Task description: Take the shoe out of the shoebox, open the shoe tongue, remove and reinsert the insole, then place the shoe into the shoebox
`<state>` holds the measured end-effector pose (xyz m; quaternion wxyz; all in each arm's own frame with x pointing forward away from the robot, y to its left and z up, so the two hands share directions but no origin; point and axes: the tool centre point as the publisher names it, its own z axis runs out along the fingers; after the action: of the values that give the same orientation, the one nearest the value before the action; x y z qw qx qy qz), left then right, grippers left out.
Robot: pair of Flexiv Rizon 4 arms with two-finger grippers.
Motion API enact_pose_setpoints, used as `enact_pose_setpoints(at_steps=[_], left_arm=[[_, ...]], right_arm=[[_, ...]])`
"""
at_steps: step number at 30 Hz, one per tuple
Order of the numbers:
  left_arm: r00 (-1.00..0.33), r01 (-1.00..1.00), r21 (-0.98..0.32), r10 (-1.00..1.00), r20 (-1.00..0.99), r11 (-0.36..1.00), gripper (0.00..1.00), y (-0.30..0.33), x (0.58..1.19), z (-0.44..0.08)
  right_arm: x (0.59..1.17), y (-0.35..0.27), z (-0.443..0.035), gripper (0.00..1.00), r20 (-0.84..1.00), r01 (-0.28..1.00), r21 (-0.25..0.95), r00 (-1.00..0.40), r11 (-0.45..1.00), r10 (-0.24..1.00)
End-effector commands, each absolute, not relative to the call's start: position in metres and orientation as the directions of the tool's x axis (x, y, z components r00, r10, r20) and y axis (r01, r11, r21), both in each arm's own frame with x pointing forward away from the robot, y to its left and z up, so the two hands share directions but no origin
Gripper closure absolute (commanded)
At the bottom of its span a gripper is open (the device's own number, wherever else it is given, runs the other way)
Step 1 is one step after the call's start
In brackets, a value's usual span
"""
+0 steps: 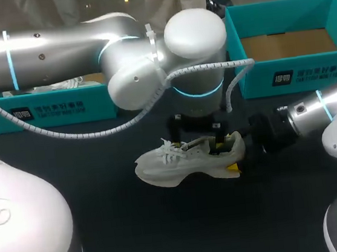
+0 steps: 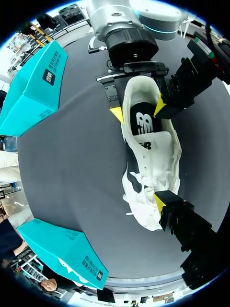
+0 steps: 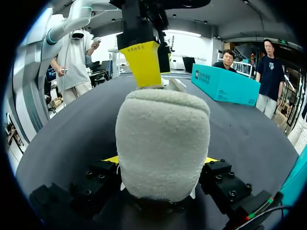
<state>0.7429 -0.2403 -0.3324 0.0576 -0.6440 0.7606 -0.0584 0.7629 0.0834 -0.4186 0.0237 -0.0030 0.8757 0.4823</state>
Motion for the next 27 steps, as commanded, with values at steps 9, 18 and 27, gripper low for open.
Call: enact_pose_setpoints(at_steps=[9,18,27], left_arm=[[-0.092,-0.979,-0.173,-0.991,-0.100,0.109,0.00,-0.249,0.751,-0.353],[-0.052,-0.981,-0.177,-0.987,-0.154,0.080,0.00,-0.231,0.751,-0.357],[-0.003,-0.988,-0.156,-0.990,-0.139,0.025,0.07,-0.207,0.752,-0.344]], right_arm=[[0.763,0.085,-0.419,1.00,-0.045,-0.028,0.842,-0.999,0.538,0.019],[0.763,0.085,-0.419,1.00,-0.045,-0.028,0.842,-0.999,0.538,0.019],[0.763,0.085,-0.419,1.00,-0.045,-0.028,0.842,-0.999,0.538,0.019]])
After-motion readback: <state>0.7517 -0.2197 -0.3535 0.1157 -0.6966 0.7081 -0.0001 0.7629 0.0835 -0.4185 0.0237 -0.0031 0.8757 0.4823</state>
